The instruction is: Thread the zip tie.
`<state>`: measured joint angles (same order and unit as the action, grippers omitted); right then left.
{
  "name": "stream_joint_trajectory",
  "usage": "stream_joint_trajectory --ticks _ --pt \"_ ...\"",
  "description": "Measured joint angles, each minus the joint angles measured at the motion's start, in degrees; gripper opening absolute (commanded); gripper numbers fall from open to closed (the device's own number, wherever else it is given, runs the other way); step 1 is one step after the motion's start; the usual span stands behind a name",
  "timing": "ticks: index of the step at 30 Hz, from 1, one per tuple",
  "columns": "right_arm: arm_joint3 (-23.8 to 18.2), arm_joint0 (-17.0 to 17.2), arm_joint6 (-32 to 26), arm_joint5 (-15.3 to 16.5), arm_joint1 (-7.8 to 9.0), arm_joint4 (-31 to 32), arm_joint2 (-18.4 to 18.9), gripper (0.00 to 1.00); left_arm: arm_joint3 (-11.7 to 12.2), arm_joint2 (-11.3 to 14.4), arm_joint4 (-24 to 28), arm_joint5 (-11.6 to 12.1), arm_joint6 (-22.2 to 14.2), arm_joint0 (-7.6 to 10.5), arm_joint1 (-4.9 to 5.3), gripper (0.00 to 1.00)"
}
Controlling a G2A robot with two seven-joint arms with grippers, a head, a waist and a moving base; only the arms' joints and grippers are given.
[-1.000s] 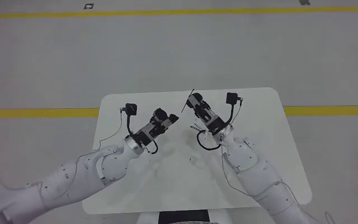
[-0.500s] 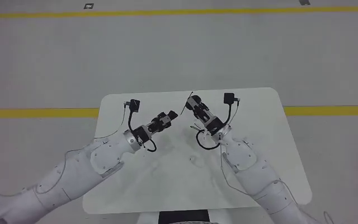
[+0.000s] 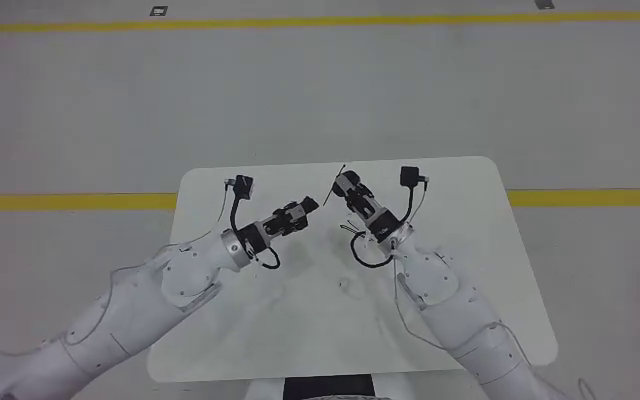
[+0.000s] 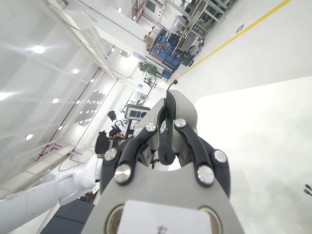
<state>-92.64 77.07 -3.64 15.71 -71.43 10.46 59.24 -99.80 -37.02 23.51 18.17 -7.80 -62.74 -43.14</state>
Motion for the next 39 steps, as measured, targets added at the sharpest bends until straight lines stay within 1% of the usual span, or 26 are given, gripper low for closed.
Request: stream_joint_trajectory --ticks 4,8,11,14,15,22,28,32,39 --pt "-0.2 0.7 3.8 -1.5 -0.74 -1.2 -1.2 0.0 1.0 0.4 0.6 0.7 1.1 -0.18 -1.08 1.0" --pt "0.4 0.6 7.2 -2.9 -1.6 -1.6 -2.9 0.0 1.8 0.5 1.2 1.3 1.4 -0.06 -2.18 1.0" --pt "0.8 0.5 8.4 -3.9 -2.13 -2.2 -3.8 0.0 2.1 0.3 1.4 1.3 2.3 -0.13 -2.98 1.0" --pt "1.1 0.2 8.6 -5.0 -2.59 -3.0 -4.4 0.0 2.3 0.0 0.3 1.3 4.1 -0.36 -3.78 1.0" --pt "1.1 0.1 8.6 -5.2 -2.65 -2.7 -4.5 0.0 2.3 -0.1 -0.2 1.3 4.2 -0.38 -3.95 1.0" --pt "1.1 0.1 8.5 -5.3 -2.66 -2.4 -4.5 0.0 2.3 -0.1 -0.5 1.2 4.1 -0.49 -4.07 1.0" --pt "0.8 0.6 8.4 -6.0 -3.38 -4.8 -5.4 0.0 2.7 -0.7 -0.1 0.9 4.0 -1.42 -4.87 1.0" --pt "1.1 0.3 8.1 -5.9 -3.6 -4.8 -5.7 0.0 3.0 -1.2 -1.7 0.5 3.6 -1.59 -5.33 1.0" --pt "0.9 0.5 7.8 -6.0 -3.62 -4.8 -5.6 0.0 3.0 -1.4 -2.2 0.2 3.9 -1.78 -5.46 1.0"
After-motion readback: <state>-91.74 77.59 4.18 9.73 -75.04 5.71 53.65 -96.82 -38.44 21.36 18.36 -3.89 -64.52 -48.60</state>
